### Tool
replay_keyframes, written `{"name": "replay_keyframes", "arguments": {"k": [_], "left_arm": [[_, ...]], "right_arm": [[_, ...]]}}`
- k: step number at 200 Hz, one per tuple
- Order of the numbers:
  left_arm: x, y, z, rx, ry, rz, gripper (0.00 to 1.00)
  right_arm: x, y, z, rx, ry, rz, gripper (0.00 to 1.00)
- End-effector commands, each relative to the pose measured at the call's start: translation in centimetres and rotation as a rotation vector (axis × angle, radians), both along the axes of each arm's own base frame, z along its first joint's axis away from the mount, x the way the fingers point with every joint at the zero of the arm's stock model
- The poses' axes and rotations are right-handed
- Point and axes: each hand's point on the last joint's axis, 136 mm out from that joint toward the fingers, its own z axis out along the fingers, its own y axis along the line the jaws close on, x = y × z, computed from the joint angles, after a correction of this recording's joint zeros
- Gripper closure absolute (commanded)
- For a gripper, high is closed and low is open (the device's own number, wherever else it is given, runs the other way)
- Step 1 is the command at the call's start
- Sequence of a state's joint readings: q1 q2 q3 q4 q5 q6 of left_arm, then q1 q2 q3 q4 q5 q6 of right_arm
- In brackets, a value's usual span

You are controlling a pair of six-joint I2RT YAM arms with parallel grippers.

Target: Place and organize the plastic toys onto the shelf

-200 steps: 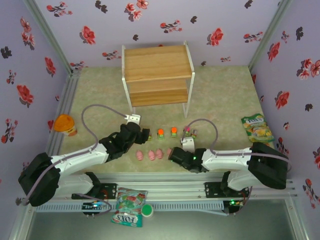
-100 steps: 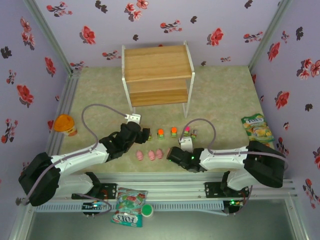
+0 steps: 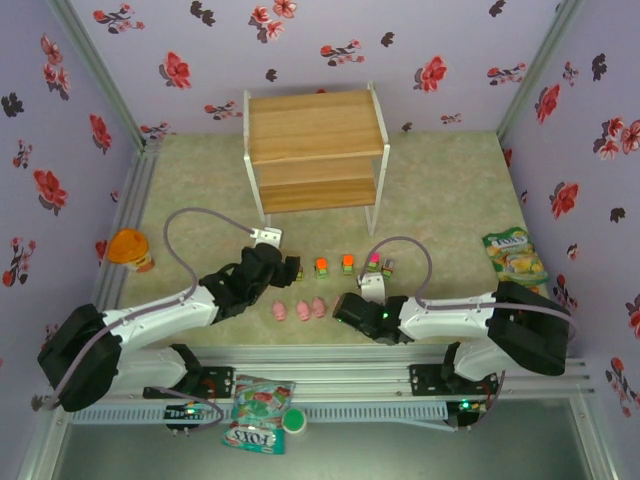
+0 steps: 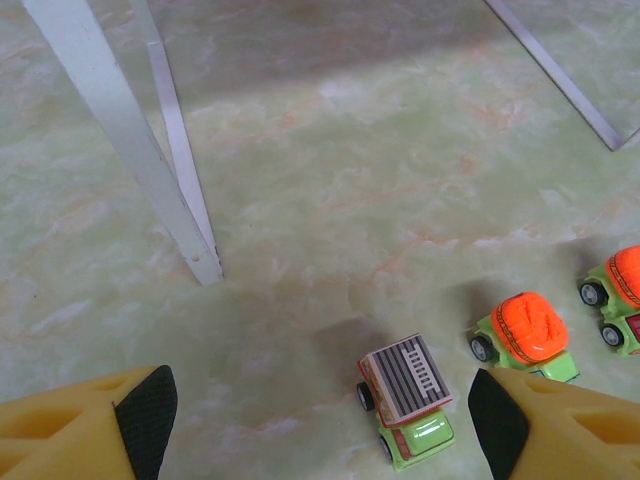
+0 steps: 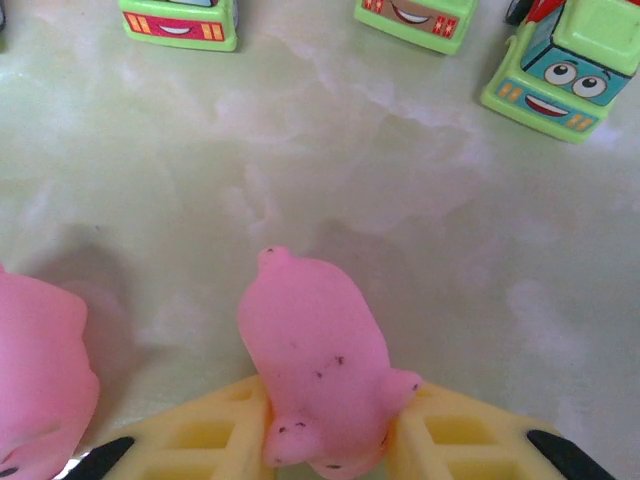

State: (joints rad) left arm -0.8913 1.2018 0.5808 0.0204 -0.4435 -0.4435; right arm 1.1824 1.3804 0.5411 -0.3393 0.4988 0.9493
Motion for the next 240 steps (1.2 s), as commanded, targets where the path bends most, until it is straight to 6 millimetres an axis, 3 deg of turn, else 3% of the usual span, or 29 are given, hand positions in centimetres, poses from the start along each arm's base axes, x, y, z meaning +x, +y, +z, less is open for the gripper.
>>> {"name": "replay_keyframes", "arguments": {"k": [1,56,111,150,240], "left_arm": [[0.1,-0.6,0.6,-0.003,0.002,-0.009,0.19],[0.1,-0.9,0.5,-0.006,0.01,-0.022,0.19],[-0.1,-1.9,0.2,-0.018,0.029,-0.064,0.19],[-0.2,-2.3,0.0,-0.021,0.041,-0.086,0.19],[-0.6,-2.9,0.2,-0.029,0.053,-0.123,0.21]], "right_arm": [[0.4,-1.1,0.2,-0.036,-0.029,-0.017,0.72],[0.9,-1.0,2.5,-0.025,-0.065,-0.014,0.81],[2.5,0.0,8.3,0.013,-0.171,-0.018,0.81],[4.3,0.7,12.6,0.007,-0.25,-0.049,0.81],[10.4,2.9,18.6,0.093,-0.383,-0.117,0.81]]}}
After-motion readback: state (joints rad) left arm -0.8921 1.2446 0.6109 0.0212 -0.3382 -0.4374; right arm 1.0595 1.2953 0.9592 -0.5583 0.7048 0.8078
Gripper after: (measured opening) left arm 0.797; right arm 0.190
